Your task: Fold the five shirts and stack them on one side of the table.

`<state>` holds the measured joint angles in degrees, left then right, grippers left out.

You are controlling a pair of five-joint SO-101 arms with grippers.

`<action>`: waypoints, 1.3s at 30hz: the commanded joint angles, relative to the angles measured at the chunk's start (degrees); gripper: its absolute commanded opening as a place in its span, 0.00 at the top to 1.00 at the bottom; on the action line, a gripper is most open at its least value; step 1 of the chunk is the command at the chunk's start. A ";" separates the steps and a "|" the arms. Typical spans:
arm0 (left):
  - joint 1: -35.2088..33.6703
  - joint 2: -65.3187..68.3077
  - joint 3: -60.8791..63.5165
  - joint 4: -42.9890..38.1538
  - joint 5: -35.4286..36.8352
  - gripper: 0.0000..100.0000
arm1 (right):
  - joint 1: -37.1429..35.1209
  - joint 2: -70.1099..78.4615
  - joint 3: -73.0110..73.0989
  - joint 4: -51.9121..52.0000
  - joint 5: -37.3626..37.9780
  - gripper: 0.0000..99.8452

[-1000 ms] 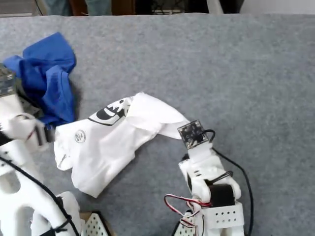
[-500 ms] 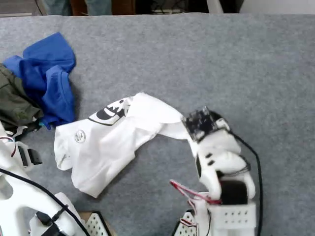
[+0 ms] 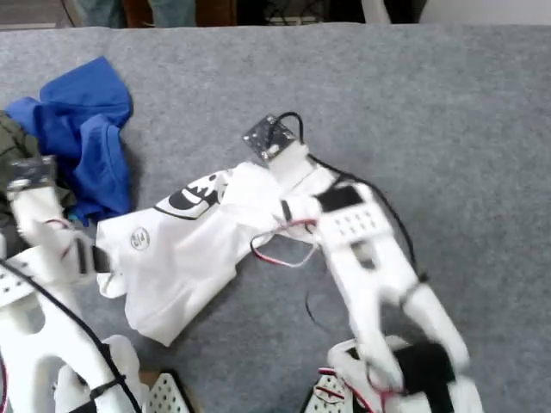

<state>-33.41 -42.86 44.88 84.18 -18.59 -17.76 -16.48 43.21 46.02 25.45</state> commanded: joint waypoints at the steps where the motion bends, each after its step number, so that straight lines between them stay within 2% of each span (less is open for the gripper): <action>1: 8.22 -1.05 4.79 -4.75 3.43 0.75 | 0.09 10.33 -3.65 -6.86 -0.62 0.77; 3: 12.09 -1.05 9.27 -9.32 4.84 0.75 | 0.26 13.93 -5.49 -6.77 -0.88 0.83; 6: 16.31 -0.97 14.64 -14.95 5.45 0.76 | 0.35 16.57 -8.31 -3.87 -0.79 0.99; 8: 18.42 -1.05 16.75 -16.35 5.27 0.82 | 0.53 16.84 -9.27 -0.53 -0.97 0.96; 12: 23.16 -0.97 17.10 -16.88 5.19 0.97 | 2.99 15.08 -10.95 8.09 -0.62 0.99; 15: 26.33 -1.05 16.57 -16.88 5.19 0.97 | 8.70 12.70 -14.20 15.47 0.18 0.99; 22: 31.25 -0.44 2.07 -18.11 5.80 0.97 | 26.64 -0.31 -17.71 26.90 12.22 0.99; 28: 37.05 -0.26 -9.27 -30.68 16.79 0.97 | 42.55 -17.19 -17.45 35.52 24.88 0.99; 32: 44.88 3.52 -13.93 -33.32 19.08 0.90 | 51.16 -25.45 -17.19 42.37 33.58 0.99; 34: 47.08 7.74 -16.40 -32.18 21.27 0.87 | 53.36 -28.70 -15.52 46.33 37.54 0.99; 37: 47.52 14.07 -21.14 -25.14 22.24 0.84 | 53.63 -33.71 -11.03 52.84 45.19 0.97; 39: 47.52 17.93 -23.96 -18.46 21.89 0.81 | 53.80 -37.76 -7.96 54.42 47.38 0.90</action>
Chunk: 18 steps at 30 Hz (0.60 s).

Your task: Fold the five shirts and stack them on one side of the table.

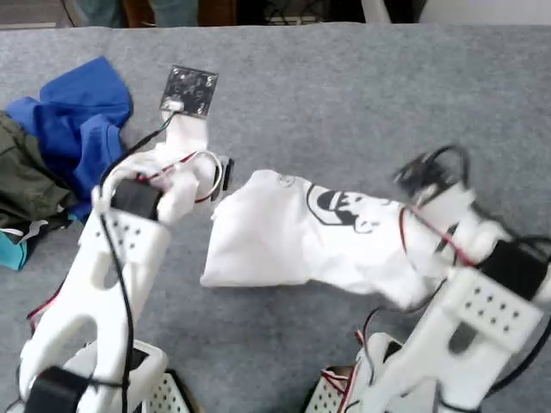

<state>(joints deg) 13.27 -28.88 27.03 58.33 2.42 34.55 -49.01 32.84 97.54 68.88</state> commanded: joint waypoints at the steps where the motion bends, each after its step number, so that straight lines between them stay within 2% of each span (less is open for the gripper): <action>1: 1.10 5.63 -7.08 10.55 0.88 0.80 | 1.58 -7.43 3.47 2.81 3.69 0.85; 5: 2.77 9.49 -6.29 20.57 0.70 0.78 | 1.23 -15.43 3.65 2.73 3.34 0.72; 11: 6.20 6.77 5.32 24.53 -1.93 0.77 | 0.97 -17.10 0.92 1.23 3.08 0.70; 14: 7.69 4.48 14.46 20.57 -2.55 0.77 | -0.44 -13.41 0.66 -0.70 0.53 0.70; 16: 7.78 4.04 20.70 14.15 -2.55 0.77 | -2.90 -9.80 -0.04 -1.23 -1.93 0.70; 18: 7.43 4.57 26.33 4.48 -2.55 0.78 | -6.42 -5.76 -1.63 -1.32 -5.63 0.70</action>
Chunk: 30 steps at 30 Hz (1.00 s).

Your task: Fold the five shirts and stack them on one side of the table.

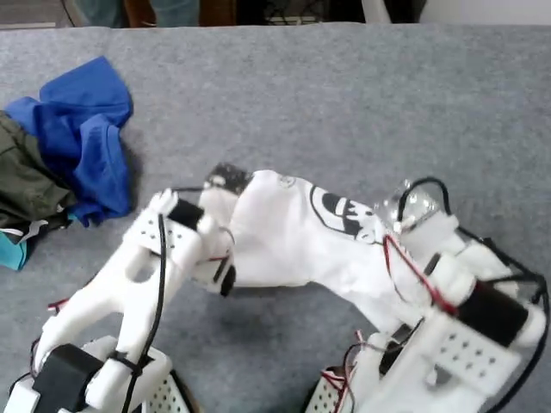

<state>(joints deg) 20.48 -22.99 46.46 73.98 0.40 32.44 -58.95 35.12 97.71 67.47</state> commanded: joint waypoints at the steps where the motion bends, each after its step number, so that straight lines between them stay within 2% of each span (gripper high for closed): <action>1: 0.13 -0.70 9.10 -15.91 -0.18 0.78 | -6.51 6.11 -5.05 -1.49 -6.33 0.70; 2: 0.57 0.00 10.77 -19.16 0.00 0.78 | -9.14 8.04 -6.11 -2.02 -8.44 0.70; 4: 1.19 1.23 10.86 -20.22 0.97 0.79 | -13.98 11.74 -7.16 -5.01 -13.01 0.70; 8: -1.27 2.29 7.87 -19.96 3.16 0.99 | -22.42 18.86 -4.53 -18.11 -22.51 0.70; 10: -4.18 2.11 6.20 -18.29 3.16 0.95 | -26.02 22.37 -1.98 -24.35 -25.05 0.70; 13: -9.63 2.11 1.36 -13.63 2.90 0.97 | -30.86 28.26 1.27 -31.74 -27.08 0.70; 16: -15.96 2.11 -5.41 -9.14 2.37 0.97 | -32.44 35.56 2.59 -36.48 -29.01 0.70; 21: -24.75 2.11 -20.97 -2.11 -1.14 0.97 | -32.35 46.02 2.15 -36.84 -32.26 0.70; 23: -27.03 2.20 -27.74 -0.53 -0.97 0.97 | -32.62 48.31 1.36 -35.25 -32.26 0.77; 26: -28.53 2.73 -36.18 0.18 -0.88 0.97 | -33.76 48.84 -0.22 -30.33 -32.18 0.97; 30: -27.12 3.34 -43.38 -0.62 -0.79 0.97 | -36.04 48.75 -3.12 -19.69 -31.65 0.99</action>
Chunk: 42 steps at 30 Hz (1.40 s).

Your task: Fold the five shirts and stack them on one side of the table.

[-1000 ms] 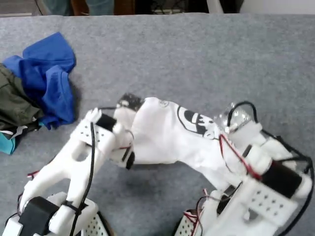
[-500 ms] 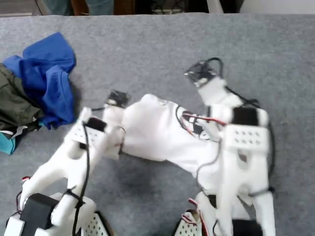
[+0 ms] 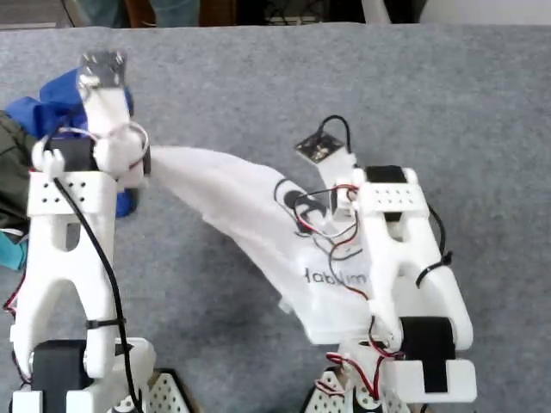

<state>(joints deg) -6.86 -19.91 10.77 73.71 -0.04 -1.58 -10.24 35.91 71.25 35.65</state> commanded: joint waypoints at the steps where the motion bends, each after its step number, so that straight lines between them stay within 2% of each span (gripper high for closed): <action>1: 1.27 0.97 -9.01 -1.23 -0.35 0.97 | -3.25 0.04 -4.44 9.14 0.18 0.99; 5: 4.35 5.63 -13.23 -5.19 0.53 0.97 | -12.40 -3.82 -4.53 16.18 -0.18 0.99; 9: 6.90 13.71 -18.51 -10.02 5.54 0.97 | -22.24 -15.08 -4.26 20.04 -3.08 0.99; 12: 8.84 20.66 -25.54 -10.81 7.21 0.97 | -26.37 -24.13 -4.26 21.98 -4.57 0.99; 15: 10.86 27.25 -34.59 -10.29 7.21 0.97 | -26.46 -31.25 -4.35 23.91 -4.66 0.98; 17: 12.62 31.38 -39.60 -8.70 7.47 0.91 | -26.46 -34.51 -4.79 25.23 -4.84 0.97; 20: 14.20 36.31 -46.99 -2.11 12.22 0.80 | -23.91 -37.49 -8.31 26.90 -7.82 0.87; 23: 13.14 39.74 -54.02 5.10 15.12 0.76 | -17.05 -38.11 -15.16 26.90 -9.93 0.74; 26: 11.21 41.32 -59.56 12.40 13.89 0.75 | -12.04 -35.47 -21.41 26.64 -6.77 0.70; 29: 11.12 41.49 -64.04 21.01 5.19 0.76 | -9.67 -28.62 -25.36 23.91 -6.07 0.72; 31: 10.68 41.49 -66.95 26.20 4.04 0.76 | -8.79 -22.29 -27.91 21.54 -6.07 0.74; 33: 8.22 41.41 -66.86 27.34 3.96 0.76 | -8.62 -14.73 -31.08 18.99 -6.07 0.75; 36: 5.41 37.98 -61.49 27.34 0.97 0.76 | -8.79 -2.68 -37.05 17.32 -5.98 0.76; 42: 5.23 23.74 -37.14 25.41 -2.90 0.76 | -11.69 20.70 -53.58 18.37 -4.31 0.76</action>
<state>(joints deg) -1.23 12.18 -36.44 100.26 -1.45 -11.34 1.27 -8.66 89.45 29.93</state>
